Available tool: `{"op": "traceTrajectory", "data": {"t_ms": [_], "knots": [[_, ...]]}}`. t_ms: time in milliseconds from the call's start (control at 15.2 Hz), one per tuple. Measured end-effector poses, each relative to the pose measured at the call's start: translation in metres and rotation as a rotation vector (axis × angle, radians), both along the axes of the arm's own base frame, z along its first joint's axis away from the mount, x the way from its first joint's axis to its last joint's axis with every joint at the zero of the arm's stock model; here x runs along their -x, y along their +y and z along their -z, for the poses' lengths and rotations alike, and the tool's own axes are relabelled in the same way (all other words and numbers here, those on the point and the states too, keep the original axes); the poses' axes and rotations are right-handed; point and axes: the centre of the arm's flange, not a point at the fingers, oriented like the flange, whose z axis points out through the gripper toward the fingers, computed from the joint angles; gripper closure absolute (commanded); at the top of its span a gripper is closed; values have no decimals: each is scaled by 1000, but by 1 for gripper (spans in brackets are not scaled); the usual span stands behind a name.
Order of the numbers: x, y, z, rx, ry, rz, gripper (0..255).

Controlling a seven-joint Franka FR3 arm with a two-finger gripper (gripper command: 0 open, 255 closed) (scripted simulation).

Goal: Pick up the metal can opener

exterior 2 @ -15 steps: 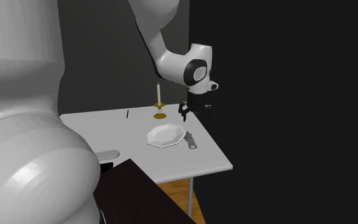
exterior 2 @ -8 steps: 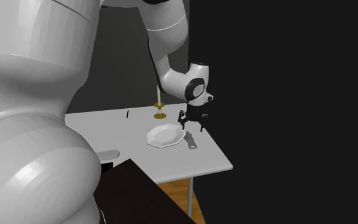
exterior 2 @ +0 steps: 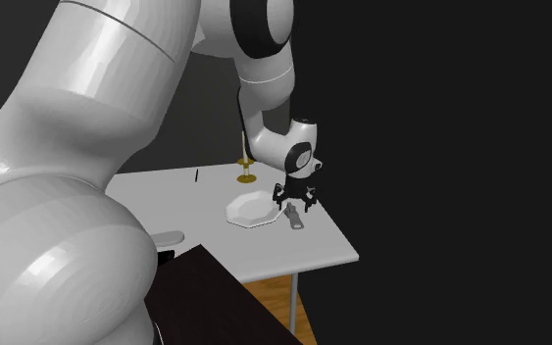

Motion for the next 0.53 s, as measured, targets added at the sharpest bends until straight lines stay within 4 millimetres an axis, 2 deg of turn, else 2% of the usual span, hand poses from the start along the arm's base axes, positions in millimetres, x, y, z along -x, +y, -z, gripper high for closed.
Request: {"op": "traceTrajectory", "data": {"t_ms": [264, 330, 528], "knots": [[-3, 0, 20, 0, 0, -1, 0], [-3, 0, 22, 0, 0, -1, 255], [-2, 0, 23, 0, 0, -1, 255]]}}
